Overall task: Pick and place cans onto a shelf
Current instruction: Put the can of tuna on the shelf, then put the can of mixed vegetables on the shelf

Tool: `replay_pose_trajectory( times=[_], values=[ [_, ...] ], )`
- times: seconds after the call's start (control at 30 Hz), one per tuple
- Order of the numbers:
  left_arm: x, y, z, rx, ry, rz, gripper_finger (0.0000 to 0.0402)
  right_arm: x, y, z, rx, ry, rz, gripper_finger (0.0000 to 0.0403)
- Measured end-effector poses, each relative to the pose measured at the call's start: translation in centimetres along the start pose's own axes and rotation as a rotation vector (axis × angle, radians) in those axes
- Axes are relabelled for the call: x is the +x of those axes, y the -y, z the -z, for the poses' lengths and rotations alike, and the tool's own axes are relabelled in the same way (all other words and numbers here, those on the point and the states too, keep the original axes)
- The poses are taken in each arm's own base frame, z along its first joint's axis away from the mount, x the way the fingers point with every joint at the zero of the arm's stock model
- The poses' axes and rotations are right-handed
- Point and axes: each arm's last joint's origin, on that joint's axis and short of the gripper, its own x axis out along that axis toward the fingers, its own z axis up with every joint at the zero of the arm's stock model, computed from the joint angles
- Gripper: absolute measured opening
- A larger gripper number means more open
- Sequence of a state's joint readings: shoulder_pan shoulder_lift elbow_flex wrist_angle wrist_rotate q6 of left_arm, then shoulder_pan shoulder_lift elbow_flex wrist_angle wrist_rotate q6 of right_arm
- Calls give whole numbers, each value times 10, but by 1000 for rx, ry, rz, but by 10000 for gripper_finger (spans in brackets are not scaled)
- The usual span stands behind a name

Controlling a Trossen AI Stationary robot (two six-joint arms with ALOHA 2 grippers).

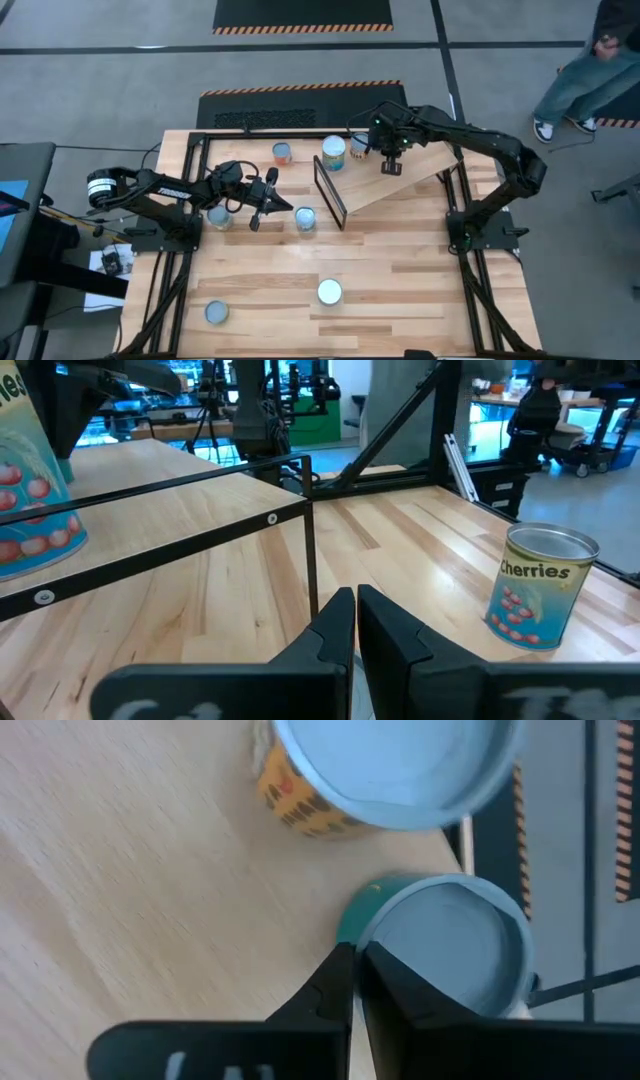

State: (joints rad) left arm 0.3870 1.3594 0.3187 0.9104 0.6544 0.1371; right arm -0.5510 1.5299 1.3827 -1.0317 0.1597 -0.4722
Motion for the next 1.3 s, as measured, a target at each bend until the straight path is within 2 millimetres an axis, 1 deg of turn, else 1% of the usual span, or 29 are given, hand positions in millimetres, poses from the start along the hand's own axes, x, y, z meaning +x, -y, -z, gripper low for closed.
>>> replay_pose_trajectory(
  times=[0.2,0.33,0.6,0.97,1.03,1.17,1.3],
  values=[
    [0,0,0,-1,0,0,6,4,-1,-3,-7,-11,18,35],
    [0,0,0,-1,-1,0,6,3,-4,-5,-13,-5,26,50],
    [0,0,0,-1,-1,0,6,3,-2,-4,8,-39,88,84],
    [0,0,0,-1,0,0,6,1,-5,-5,5,-48,122,106],
    [0,0,0,0,0,0,6,-5,-6,-4,-13,-75,138,109],
    [0,-1,0,9,-4,-27,6,-27,-11,-8,-22,-104,200,103],
    [0,-2,0,7,-10,-58,6,-59,-22,-7,-1,12,217,71]
  ],
)
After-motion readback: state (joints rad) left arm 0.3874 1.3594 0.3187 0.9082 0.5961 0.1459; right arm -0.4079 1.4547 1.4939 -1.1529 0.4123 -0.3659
